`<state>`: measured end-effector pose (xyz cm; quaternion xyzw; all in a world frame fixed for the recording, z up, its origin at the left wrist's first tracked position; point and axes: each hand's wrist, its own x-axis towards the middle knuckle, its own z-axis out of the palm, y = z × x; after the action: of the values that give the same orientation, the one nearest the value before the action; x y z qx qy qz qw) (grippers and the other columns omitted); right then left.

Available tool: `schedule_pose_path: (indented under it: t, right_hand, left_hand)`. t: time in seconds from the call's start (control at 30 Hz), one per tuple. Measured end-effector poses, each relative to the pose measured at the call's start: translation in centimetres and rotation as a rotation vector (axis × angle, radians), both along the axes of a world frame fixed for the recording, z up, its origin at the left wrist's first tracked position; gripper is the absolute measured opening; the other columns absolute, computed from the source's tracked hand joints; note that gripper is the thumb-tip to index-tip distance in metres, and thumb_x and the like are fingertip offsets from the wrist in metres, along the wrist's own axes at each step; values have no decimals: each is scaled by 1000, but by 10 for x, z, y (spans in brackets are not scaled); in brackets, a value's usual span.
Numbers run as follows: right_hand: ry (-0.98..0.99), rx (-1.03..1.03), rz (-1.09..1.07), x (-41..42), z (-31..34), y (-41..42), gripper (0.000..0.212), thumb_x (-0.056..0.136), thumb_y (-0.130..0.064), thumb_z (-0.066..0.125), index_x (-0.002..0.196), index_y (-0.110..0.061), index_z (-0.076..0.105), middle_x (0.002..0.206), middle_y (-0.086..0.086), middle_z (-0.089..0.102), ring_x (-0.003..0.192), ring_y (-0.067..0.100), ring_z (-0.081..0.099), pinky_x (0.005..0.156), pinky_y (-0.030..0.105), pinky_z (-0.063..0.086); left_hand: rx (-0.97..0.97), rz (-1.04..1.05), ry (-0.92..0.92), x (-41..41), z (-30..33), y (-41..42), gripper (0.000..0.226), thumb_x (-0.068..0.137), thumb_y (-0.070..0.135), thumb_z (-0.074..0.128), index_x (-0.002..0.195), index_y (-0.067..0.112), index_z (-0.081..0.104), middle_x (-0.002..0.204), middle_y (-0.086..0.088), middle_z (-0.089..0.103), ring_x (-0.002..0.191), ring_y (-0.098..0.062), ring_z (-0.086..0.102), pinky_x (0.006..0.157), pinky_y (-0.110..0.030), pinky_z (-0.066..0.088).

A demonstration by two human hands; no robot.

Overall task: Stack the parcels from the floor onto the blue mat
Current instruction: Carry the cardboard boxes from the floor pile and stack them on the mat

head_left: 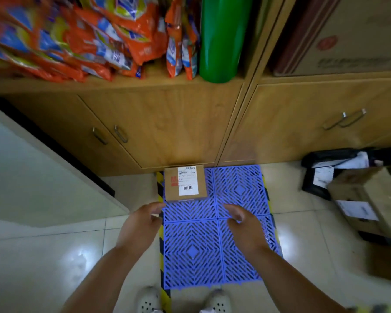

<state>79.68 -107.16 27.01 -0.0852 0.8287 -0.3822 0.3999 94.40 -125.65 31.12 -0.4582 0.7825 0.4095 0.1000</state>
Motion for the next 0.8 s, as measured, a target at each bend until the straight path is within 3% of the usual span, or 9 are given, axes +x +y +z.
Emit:
schedule_pose_path:
  t: [0.2,0.33,0.43,0.53,0.6,0.67,0.73,0.8]
  right_hand:
    - [24,-6,-42,12,98,42,35,92,4,49,122,-10,60,128,7,60,125,20,52,96,23,40]
    - [48,-4,-159,28,152,75,36,91,4,48,123,-7,60,123,9,61,119,21,55,85,20,37]
    - [93,18,-228,48,184,103,37,91,0,47,123,-12,60,123,7,60,111,24,59,76,22,40]
    - [112,29,-281,69,212,130,36,90,-2,46,119,-19,61,118,4,61,78,19,63,58,19,43]
    - [149,60,-274,83,231,147,39,89,-2,46,122,-16,61,118,5,61,82,13,61,65,19,41]
    - [171,88,-290,99,250,165,40,89,-2,47,126,-15,59,125,6,60,106,19,61,76,21,39]
    - [185,100,-323,114,266,185,38,90,-3,50,125,-15,59,129,6,59,116,21,57,82,23,41]
    - [218,134,-354,129,279,209,35,90,-6,52,122,-18,60,127,5,60,112,21,59,85,27,45]
  left_hand:
    - [27,-10,82,11,94,34,35,91,13,51,92,48,53,93,20,58,91,-7,56,86,-28,47]
    - [38,-42,96,23,126,49,34,89,10,53,111,35,62,110,7,66,98,-11,61,90,-32,49]
    - [44,-135,73,35,141,59,32,90,17,52,115,36,60,116,10,64,99,-8,61,89,-33,50]
    - [71,-245,69,40,162,77,34,93,19,49,121,35,57,118,11,61,91,-7,60,76,-24,49]
    - [108,-305,98,44,176,90,34,95,16,48,125,30,55,122,5,59,93,-10,58,77,-26,49]
    - [97,-400,113,46,191,106,35,96,17,46,129,29,52,128,5,56,95,-10,55,71,-22,45]
    - [81,-486,125,48,205,124,37,98,19,42,134,28,48,134,5,52,99,-12,54,66,-20,39]
    - [89,-560,150,50,214,148,37,99,20,43,135,26,46,138,6,49,110,-13,54,80,-23,43]
